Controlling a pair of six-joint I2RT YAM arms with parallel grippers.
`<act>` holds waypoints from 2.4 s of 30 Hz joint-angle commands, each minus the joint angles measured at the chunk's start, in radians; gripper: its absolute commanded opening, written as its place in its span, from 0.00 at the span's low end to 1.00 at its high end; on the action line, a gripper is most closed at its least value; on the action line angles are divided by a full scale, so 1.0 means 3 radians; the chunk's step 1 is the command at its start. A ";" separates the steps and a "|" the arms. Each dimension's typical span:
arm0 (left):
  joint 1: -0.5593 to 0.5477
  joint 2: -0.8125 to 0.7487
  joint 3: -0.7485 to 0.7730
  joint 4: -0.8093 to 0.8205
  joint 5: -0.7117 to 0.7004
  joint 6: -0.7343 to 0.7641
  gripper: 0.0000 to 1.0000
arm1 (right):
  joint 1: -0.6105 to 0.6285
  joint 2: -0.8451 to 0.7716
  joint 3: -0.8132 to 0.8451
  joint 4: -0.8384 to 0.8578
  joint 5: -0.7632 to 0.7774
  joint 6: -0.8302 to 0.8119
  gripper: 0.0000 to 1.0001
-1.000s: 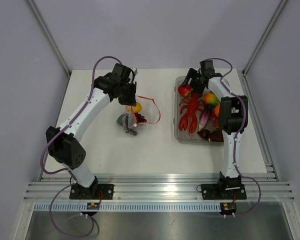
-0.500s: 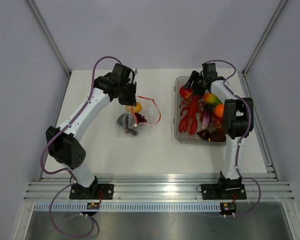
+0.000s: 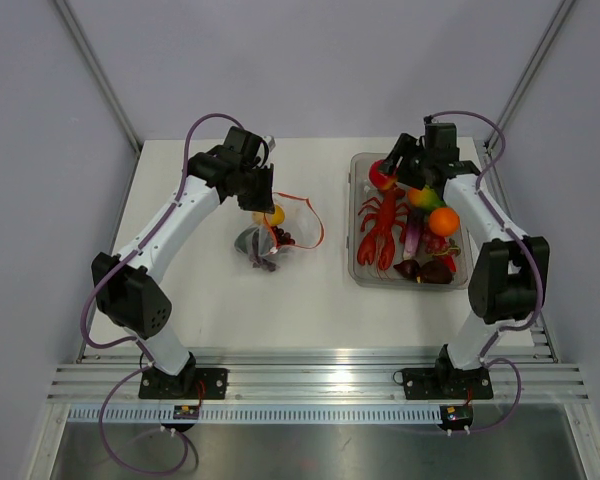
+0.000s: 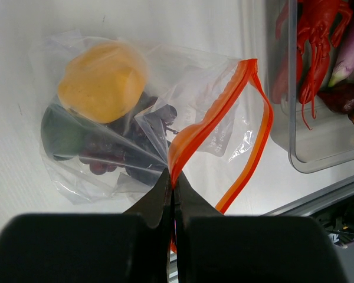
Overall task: Place the food in the zip-top bag and seal the zipper
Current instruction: Pick up the fake fruit from the bin, then place the fake fruit in the zipper food storage bag, then pick up the fake vegetable from the bin.
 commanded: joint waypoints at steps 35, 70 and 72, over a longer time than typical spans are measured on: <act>-0.0010 -0.0034 0.0119 0.0192 0.0308 -0.0166 0.00 | 0.1811 -0.0859 -0.0120 -0.0453 0.1334 0.0034 1.00; -0.0010 -0.0075 0.0011 0.0249 0.0370 -0.0182 0.00 | 0.0020 -0.0497 -0.1117 -0.0632 0.1330 -0.0129 0.57; -0.0010 -0.0059 0.0001 0.0249 0.0370 -0.0187 0.00 | 0.0015 -0.0477 -0.1173 -0.0586 0.1202 -0.0134 0.57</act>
